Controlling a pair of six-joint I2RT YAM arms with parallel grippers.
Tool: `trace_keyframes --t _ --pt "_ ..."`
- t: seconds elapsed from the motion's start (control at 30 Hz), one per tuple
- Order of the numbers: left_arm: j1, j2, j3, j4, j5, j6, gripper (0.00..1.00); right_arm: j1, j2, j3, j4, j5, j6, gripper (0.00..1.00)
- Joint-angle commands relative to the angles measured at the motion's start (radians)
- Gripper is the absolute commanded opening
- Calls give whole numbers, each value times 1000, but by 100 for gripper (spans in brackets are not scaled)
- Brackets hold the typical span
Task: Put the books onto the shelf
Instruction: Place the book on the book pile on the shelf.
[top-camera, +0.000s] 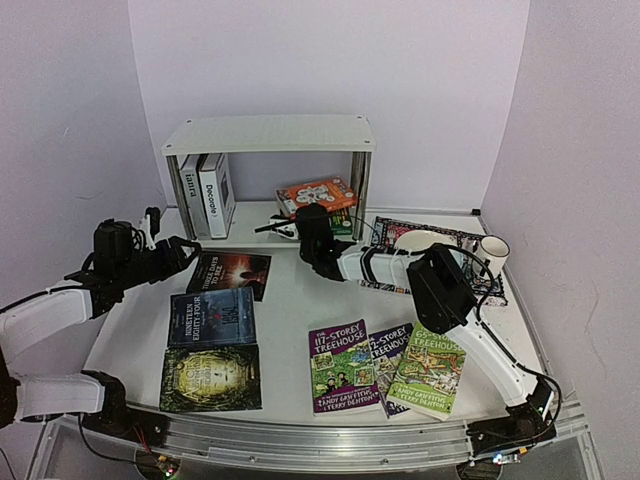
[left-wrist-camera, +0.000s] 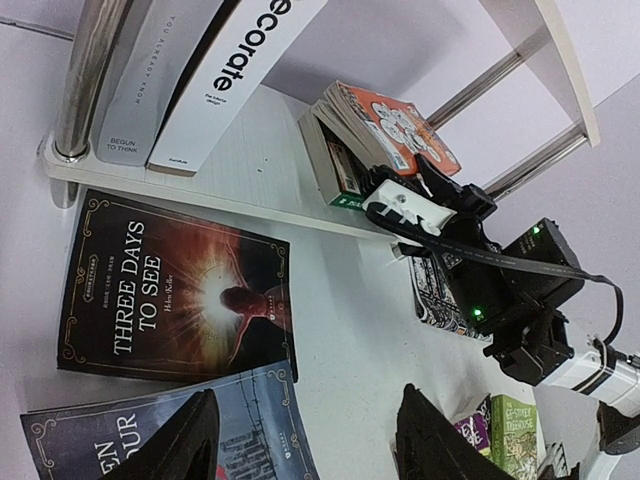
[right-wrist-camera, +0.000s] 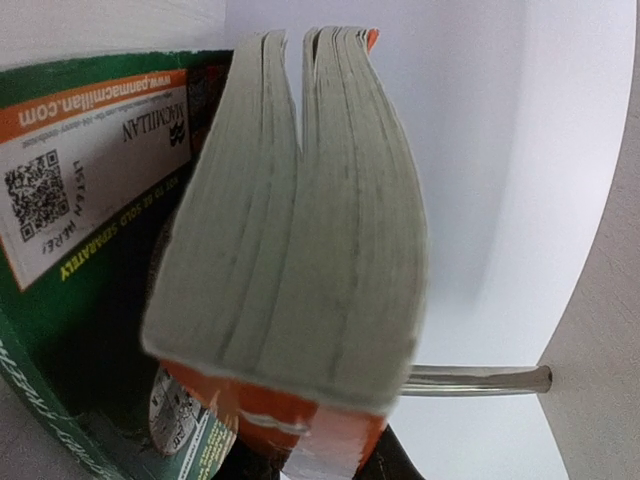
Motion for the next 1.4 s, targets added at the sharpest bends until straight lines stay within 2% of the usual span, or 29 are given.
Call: trace_keyframes --t 0.0,0.1,0.17,0.23,0.3,0.33,0.37,0.53,0.8,0.97,1.03,1.07,1.13,1.17,1.37 --pt "-2 -2 -1 19 4 7 62 0 -17 54 53 55 61 22" --pt "-3 -1 0 20 5 5 62 2 -46 8 46 48 87 39" --pt "-3 1 -1 19 6 3 62 2 -77 -23 30 37 113 43" --pt "-3 6 -3 19 9 3 62 3 -105 -47 -2 24 152 36" --pt "-3 9 -6 19 11 2 62 3 -129 -64 -24 10 180 12" --pt "-3 9 -7 19 12 1 62 2 -137 -71 -28 3 188 3" --pt "-2 10 -8 19 11 1 62 4 -142 -74 -29 -1 192 0" --pt "-2 7 -12 19 9 -3 62 19 -138 -58 -43 1 184 0" --pt "-3 12 -14 20 12 -6 62 33 -74 72 -125 62 197 0" --pt "-4 7 -18 20 7 -5 62 41 -70 75 -146 49 227 1" --pt "-3 9 -18 19 7 -6 62 47 -71 72 -152 39 237 7" --pt "-3 11 -17 20 8 -6 62 49 -71 71 -154 36 239 16" --pt "-3 11 -20 19 9 -6 62 52 -71 71 -154 35 241 44" --pt "-3 11 -21 19 9 -6 62 53 -73 68 -154 35 244 54" --pt "-3 8 -27 20 10 -8 62 59 -154 -39 -153 1 322 87"
